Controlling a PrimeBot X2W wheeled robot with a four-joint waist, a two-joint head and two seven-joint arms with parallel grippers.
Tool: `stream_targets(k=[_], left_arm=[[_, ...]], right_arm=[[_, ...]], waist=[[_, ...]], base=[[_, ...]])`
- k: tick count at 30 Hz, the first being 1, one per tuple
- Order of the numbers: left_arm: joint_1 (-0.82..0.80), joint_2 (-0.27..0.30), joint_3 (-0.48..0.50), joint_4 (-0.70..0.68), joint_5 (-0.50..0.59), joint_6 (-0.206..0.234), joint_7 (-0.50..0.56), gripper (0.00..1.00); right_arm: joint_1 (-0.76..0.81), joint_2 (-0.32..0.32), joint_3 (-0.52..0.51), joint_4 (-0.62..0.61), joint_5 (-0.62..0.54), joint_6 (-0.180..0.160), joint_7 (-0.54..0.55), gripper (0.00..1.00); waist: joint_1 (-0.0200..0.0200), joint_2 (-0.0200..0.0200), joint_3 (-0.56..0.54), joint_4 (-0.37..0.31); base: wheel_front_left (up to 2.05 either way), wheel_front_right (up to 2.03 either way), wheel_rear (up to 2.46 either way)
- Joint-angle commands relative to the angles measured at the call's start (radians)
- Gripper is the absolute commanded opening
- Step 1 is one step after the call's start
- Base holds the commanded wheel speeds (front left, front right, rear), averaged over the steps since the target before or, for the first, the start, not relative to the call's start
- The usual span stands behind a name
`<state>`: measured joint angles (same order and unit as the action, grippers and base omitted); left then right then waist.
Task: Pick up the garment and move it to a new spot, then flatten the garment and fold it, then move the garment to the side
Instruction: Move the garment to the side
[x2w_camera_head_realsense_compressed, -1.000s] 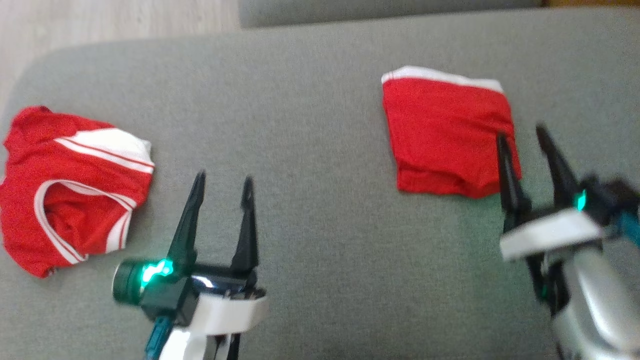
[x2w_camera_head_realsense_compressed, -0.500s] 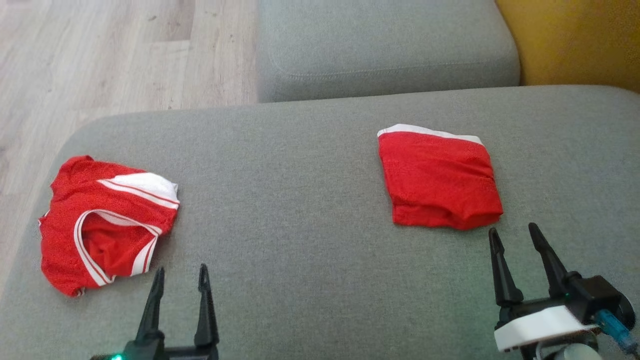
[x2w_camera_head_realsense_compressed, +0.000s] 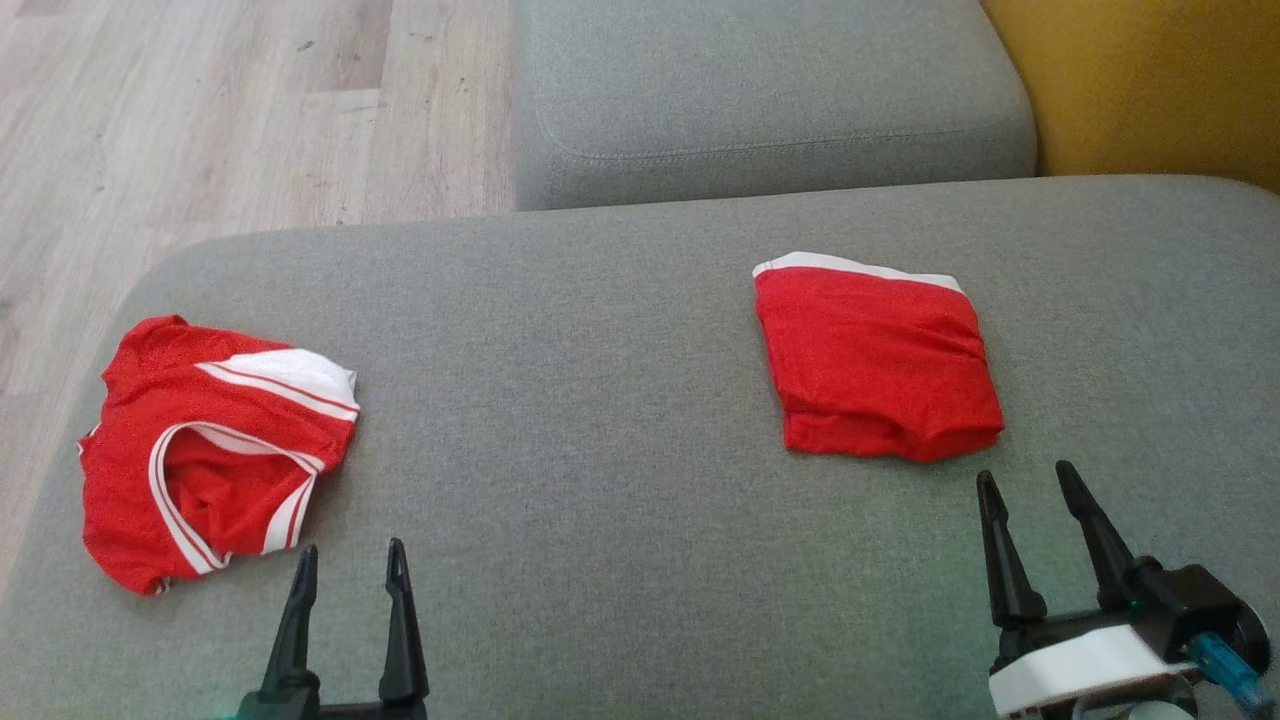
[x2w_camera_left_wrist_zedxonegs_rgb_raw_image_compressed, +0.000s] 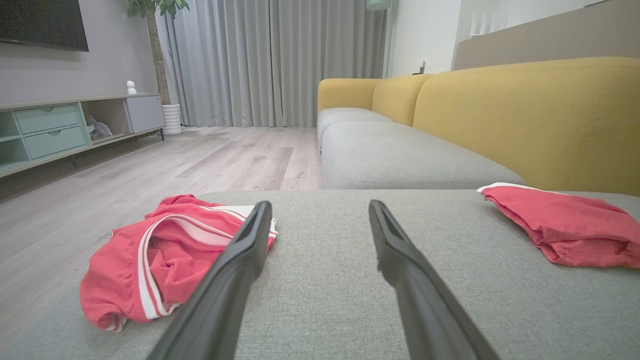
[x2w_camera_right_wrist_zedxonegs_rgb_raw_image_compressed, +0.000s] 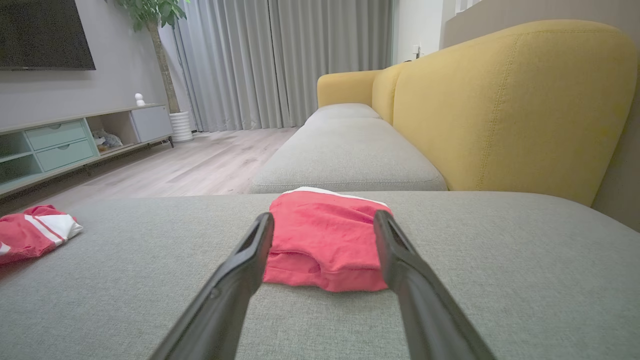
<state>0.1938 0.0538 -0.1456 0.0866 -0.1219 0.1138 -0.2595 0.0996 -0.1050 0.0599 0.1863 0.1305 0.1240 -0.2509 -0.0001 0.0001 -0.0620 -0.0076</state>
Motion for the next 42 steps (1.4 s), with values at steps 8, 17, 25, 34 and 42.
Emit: stream_targets(k=[8,17,25,34,42], left_arm=[[-0.027,-0.004,0.035,-0.037,0.007,0.010,-0.002,1.00],[-0.027,-0.004,0.034,-0.038,0.014,0.005,-0.002,1.00],[-0.056,-0.004,0.028,-0.059,0.025,-0.004,-0.002,1.00],[-0.134,-0.004,-0.006,-0.076,0.037,-0.013,-0.002,1.00],[-0.204,-0.004,-0.051,-0.074,0.039,-0.016,-0.002,1.00]], right_arm=[[-0.022,-0.011,0.031,-0.027,0.000,0.007,-0.011,1.00],[-0.022,-0.013,0.024,-0.010,-0.014,0.007,-0.011,1.00],[-0.102,-0.013,-0.023,0.083,0.034,0.007,-0.011,1.00],[-0.412,-0.111,-0.016,0.419,0.214,0.007,0.121,1.00],[-0.632,-0.201,0.047,0.618,0.320,0.007,0.216,1.00]], waist=[[0.0001,-0.0001,0.004,-0.011],[0.0001,-0.0001,0.009,-0.025],[0.0001,-0.0001,0.077,-0.013],[0.0001,-0.0001,0.195,0.009],[0.0001,-0.0001,0.281,0.051]], base=[[0.00,0.00,0.00],[0.00,0.00,0.00],[0.00,0.00,0.00],[0.00,0.00,0.00],[0.00,0.00,0.00]])
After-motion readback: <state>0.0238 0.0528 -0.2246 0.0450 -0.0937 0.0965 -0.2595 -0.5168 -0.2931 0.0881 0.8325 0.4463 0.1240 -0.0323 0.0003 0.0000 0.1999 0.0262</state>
